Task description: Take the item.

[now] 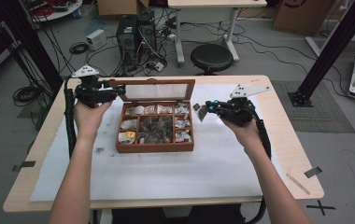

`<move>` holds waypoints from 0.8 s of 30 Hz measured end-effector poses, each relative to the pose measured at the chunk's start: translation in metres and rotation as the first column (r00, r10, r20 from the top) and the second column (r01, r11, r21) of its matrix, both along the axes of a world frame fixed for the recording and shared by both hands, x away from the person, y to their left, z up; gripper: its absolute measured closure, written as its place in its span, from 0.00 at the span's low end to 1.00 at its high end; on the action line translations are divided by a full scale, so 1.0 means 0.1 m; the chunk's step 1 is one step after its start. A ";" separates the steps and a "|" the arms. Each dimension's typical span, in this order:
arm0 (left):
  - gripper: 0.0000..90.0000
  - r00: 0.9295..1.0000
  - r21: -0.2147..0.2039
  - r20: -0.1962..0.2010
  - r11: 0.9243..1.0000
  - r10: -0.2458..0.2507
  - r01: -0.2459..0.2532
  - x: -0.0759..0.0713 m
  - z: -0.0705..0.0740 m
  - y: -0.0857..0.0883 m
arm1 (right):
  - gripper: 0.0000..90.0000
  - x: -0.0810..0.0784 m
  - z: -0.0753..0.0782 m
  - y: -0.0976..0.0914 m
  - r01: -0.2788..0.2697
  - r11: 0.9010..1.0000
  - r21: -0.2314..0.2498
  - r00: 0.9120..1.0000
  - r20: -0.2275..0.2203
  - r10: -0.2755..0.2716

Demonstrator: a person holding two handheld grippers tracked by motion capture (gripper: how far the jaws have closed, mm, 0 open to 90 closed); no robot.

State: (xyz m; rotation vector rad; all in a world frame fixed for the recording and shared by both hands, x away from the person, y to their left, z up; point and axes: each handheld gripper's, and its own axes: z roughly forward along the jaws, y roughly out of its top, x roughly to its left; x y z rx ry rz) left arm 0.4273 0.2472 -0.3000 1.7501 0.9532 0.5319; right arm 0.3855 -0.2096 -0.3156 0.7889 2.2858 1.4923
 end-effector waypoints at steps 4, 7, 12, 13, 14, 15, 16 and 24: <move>0.47 1.000 0.001 0.000 1.000 0.001 -0.001 0.00 0.00 0.00 | 1.00 0.00 0.03 -0.10 0.023 1.000 -0.003 1.000 0.008 -0.023; 0.47 1.000 0.000 0.000 1.000 0.001 -0.001 0.00 0.00 0.00 | 1.00 0.01 0.06 -0.18 0.039 0.999 0.000 0.999 0.013 -0.039; 0.47 1.000 -0.001 0.000 1.000 0.005 -0.005 0.00 0.00 -0.01 | 1.00 0.03 0.10 -0.30 0.066 0.998 -0.002 0.998 0.018 -0.066; 0.47 1.000 -0.002 0.000 1.000 0.004 -0.004 0.00 0.00 -0.01 | 1.00 0.03 0.11 -0.33 0.070 0.998 0.003 0.997 0.021 -0.070; 0.47 1.000 0.000 -0.001 1.000 0.003 -0.003 0.00 0.00 0.00 | 1.00 0.03 0.11 -0.35 0.073 0.997 0.007 0.997 0.020 -0.074; 0.47 1.000 0.000 -0.001 1.000 0.002 -0.002 0.00 0.00 0.00 | 1.00 0.04 0.12 -0.38 0.079 0.997 0.009 0.997 0.019 -0.080; 0.47 1.000 -0.001 -0.001 1.000 0.002 -0.002 0.00 0.00 0.00 | 1.00 0.05 0.12 -0.40 0.086 0.996 0.009 0.996 0.018 -0.086; 0.46 1.000 -0.001 -0.001 1.000 0.004 -0.004 0.00 0.00 0.00 | 1.00 0.14 0.15 -0.50 0.133 0.991 0.005 0.991 0.017 -0.133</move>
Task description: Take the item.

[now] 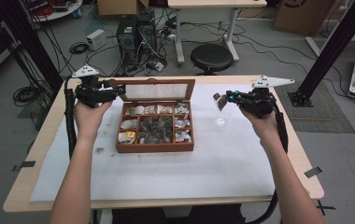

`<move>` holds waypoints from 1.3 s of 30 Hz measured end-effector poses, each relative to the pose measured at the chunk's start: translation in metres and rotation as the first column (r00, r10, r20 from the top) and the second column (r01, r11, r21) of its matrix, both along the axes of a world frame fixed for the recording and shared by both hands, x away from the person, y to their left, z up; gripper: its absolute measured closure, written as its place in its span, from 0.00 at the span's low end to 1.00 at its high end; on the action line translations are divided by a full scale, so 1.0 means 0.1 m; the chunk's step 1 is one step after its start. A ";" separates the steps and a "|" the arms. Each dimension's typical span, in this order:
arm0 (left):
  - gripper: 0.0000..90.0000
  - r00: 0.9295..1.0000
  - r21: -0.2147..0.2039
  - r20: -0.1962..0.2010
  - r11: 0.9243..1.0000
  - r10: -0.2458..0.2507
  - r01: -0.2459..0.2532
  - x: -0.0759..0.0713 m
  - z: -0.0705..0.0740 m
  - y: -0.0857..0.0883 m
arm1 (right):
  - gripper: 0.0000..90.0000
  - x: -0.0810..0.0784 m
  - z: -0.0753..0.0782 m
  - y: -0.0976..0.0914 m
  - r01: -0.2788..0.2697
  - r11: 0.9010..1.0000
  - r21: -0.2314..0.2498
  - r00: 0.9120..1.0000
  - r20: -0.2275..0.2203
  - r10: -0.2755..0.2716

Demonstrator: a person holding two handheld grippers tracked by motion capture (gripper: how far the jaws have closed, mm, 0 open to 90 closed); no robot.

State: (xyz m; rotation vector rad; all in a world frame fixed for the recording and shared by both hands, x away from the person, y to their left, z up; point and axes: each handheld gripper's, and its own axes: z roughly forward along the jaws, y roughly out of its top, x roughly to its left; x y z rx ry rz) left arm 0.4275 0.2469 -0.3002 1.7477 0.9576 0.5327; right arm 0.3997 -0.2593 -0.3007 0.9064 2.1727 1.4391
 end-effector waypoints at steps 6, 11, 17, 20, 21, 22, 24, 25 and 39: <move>0.46 1.000 -0.001 0.000 1.000 -0.002 0.002 0.00 0.00 0.00 | 1.00 0.11 -0.03 -0.08 0.053 0.998 -0.014 0.999 -0.010 -0.053; 0.46 1.000 -0.001 -0.002 1.000 -0.001 0.001 0.00 0.00 0.00 | 1.00 0.23 -0.11 -0.13 0.092 0.995 -0.022 0.995 -0.036 -0.093; 0.46 1.000 0.002 -0.004 1.000 -0.006 0.006 0.00 0.00 0.00 | 1.00 0.36 -0.24 -0.15 0.128 0.991 -0.030 0.989 -0.065 -0.130; 0.46 1.000 0.004 -0.004 1.000 -0.008 0.008 -0.01 0.00 0.00 | 1.00 0.39 -0.30 -0.15 0.138 0.990 -0.038 0.987 -0.075 -0.141; 0.46 1.000 0.005 -0.004 1.000 -0.009 0.009 -0.01 0.00 0.00 | 1.00 0.40 -0.31 -0.15 0.142 0.989 -0.038 0.986 -0.080 -0.144; 0.46 1.000 0.004 -0.004 1.000 -0.009 0.009 -0.01 0.00 0.00 | 1.00 0.41 -0.33 -0.15 0.145 0.988 -0.045 0.985 -0.088 -0.148; 0.46 1.000 0.004 -0.003 1.000 -0.010 0.010 -0.01 0.00 0.00 | 1.00 0.42 -0.34 -0.15 0.147 0.988 -0.055 0.984 -0.092 -0.152; 0.46 1.000 0.003 -0.004 1.000 -0.010 0.010 -0.01 0.00 0.01 | 1.00 0.42 -0.35 -0.15 0.148 0.987 -0.055 0.984 -0.094 -0.153; 0.46 1.000 0.003 -0.003 1.000 -0.008 0.008 -0.01 0.00 0.00 | 1.00 0.45 -0.41 -0.07 0.163 0.980 -0.112 0.978 -0.115 -0.176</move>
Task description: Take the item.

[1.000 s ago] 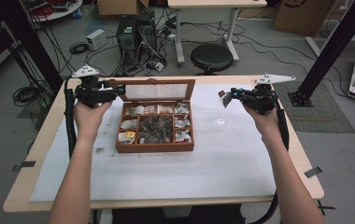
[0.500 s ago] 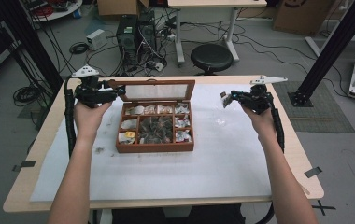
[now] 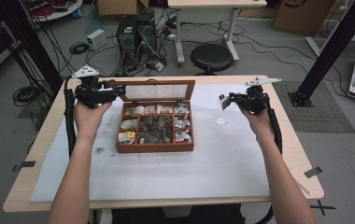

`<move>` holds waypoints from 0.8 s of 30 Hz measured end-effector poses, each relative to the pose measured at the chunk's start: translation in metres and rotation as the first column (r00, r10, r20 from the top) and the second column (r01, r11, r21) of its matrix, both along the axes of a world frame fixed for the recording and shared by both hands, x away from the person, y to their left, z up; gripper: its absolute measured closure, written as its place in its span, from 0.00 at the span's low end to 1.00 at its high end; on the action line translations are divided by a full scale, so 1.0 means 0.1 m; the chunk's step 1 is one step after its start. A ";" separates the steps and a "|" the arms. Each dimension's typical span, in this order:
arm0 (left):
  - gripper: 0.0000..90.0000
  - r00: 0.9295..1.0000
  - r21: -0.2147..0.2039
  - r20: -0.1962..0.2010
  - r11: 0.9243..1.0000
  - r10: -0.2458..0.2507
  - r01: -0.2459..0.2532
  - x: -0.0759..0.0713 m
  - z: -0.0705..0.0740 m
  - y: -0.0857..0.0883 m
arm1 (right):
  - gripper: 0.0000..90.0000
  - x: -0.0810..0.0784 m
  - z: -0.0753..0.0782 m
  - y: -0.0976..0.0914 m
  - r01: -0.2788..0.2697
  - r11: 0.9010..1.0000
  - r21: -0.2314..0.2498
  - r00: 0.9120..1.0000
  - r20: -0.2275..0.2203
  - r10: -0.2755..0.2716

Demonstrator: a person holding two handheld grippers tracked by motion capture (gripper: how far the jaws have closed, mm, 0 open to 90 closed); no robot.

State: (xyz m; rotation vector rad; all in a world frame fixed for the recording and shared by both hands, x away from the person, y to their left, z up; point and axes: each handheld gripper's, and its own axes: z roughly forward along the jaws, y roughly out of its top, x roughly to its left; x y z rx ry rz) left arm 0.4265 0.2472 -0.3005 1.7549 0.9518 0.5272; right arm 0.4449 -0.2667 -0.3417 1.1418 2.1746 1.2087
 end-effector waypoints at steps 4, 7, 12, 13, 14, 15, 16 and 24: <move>0.46 1.000 0.001 -0.001 1.000 -0.001 0.001 0.00 0.00 0.00 | 1.00 0.01 -0.02 0.01 0.002 1.000 -0.006 1.000 -0.010 -0.002; 0.46 1.000 0.002 -0.001 1.000 -0.001 0.001 0.00 0.00 0.00 | 1.00 0.01 -0.03 0.01 0.006 1.000 -0.003 1.000 -0.020 -0.006; 0.46 1.000 0.001 -0.001 1.000 -0.001 0.001 0.00 0.00 0.00 | 0.98 0.02 -0.04 0.02 0.013 1.000 -0.011 1.000 -0.028 -0.013; 0.46 1.000 0.001 -0.001 1.000 -0.002 0.002 0.00 0.00 0.00 | 0.96 0.02 -0.03 0.01 0.010 1.000 -0.008 1.000 -0.025 -0.010; 0.46 1.000 0.001 -0.001 1.000 -0.002 0.002 0.00 0.00 0.00 | 0.96 0.01 -0.02 0.01 0.014 1.000 -0.006 1.000 -0.021 -0.014; 0.46 1.000 0.001 -0.001 1.000 -0.002 0.002 0.00 0.00 0.00 | 0.94 0.00 -0.01 0.00 0.016 1.000 0.000 1.000 -0.020 -0.016; 0.46 1.000 -0.001 -0.001 1.000 -0.001 0.001 0.00 0.00 0.00 | 0.91 -0.01 0.00 -0.01 0.015 1.000 0.006 1.000 -0.013 -0.015; 0.46 1.000 -0.004 0.000 1.000 -0.001 0.001 -0.01 -0.01 0.00 | 0.65 -0.20 0.17 -0.12 0.050 0.997 0.059 0.998 0.044 -0.052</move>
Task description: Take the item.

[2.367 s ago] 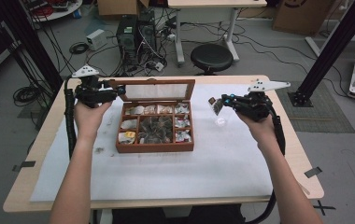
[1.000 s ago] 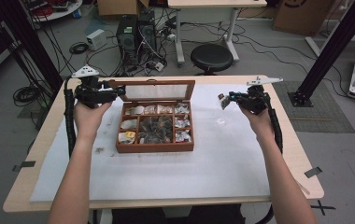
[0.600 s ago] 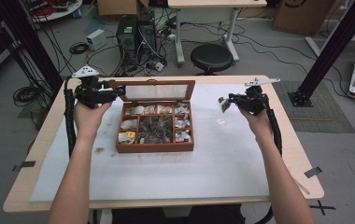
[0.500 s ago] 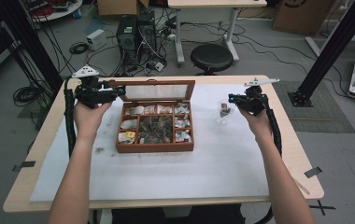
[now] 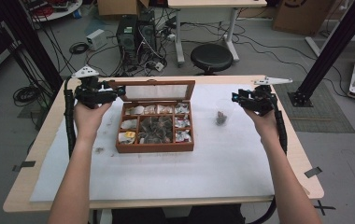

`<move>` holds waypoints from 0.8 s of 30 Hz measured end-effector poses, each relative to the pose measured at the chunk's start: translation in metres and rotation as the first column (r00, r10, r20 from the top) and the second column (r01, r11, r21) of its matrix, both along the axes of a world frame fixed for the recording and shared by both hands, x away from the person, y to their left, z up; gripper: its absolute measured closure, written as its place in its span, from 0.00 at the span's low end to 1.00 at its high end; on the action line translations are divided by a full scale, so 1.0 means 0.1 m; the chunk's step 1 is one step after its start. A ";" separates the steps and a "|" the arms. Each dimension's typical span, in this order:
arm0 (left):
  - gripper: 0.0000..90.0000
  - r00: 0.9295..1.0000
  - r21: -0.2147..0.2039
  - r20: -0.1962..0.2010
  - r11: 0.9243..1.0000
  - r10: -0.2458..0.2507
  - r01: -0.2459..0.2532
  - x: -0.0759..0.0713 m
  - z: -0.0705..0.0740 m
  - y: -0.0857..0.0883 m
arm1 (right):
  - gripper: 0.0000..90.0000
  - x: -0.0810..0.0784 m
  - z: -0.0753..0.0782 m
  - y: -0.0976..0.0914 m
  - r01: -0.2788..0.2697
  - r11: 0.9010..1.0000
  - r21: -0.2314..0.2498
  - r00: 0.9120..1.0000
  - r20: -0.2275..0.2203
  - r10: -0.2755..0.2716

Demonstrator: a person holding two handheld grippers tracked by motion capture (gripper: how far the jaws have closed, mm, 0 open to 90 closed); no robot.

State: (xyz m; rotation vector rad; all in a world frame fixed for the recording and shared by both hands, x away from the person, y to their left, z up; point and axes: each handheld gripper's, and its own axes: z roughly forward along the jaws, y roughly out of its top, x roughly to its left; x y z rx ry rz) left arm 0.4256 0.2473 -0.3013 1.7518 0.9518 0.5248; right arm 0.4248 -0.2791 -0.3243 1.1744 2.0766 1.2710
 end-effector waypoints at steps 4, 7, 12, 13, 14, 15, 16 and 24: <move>0.46 1.000 0.001 -0.001 1.000 0.000 0.000 0.00 0.00 0.00 | 0.59 -0.15 0.11 -0.07 0.005 0.999 0.033 0.999 0.033 -0.006; 0.46 1.000 0.005 -0.001 1.000 -0.003 0.003 -0.01 0.00 0.00 | 0.52 -0.27 0.17 -0.11 0.005 1.000 0.020 0.998 0.059 -0.006; 0.46 1.000 0.005 0.002 1.000 -0.007 0.007 -0.03 -0.02 0.01 | 0.48 -0.41 0.22 -0.19 0.024 1.000 -0.010 0.997 0.079 -0.023; 0.46 1.000 0.001 0.003 1.000 -0.008 0.008 -0.03 -0.02 0.00 | 0.47 -0.43 0.22 -0.22 0.028 1.000 -0.012 0.996 0.086 -0.027; 0.46 1.000 -0.001 0.003 1.000 -0.008 0.008 -0.04 -0.03 0.01 | 0.47 -0.45 0.22 -0.25 0.032 0.999 -0.005 0.995 0.092 -0.032; 0.46 1.000 -0.001 0.005 1.000 -0.008 0.008 -0.04 -0.03 0.00 | 0.46 -0.47 0.22 -0.29 0.040 0.999 0.000 0.995 0.094 -0.040; 0.46 1.000 0.000 0.007 1.000 -0.008 0.008 -0.04 -0.03 0.00 | 0.46 -0.49 0.21 -0.32 0.047 0.999 0.008 0.994 0.095 -0.048; 0.45 1.000 -0.006 0.012 1.000 -0.011 0.011 -0.07 -0.06 0.01 | 0.42 -0.62 0.14 -0.50 0.078 0.994 0.073 0.990 0.112 -0.085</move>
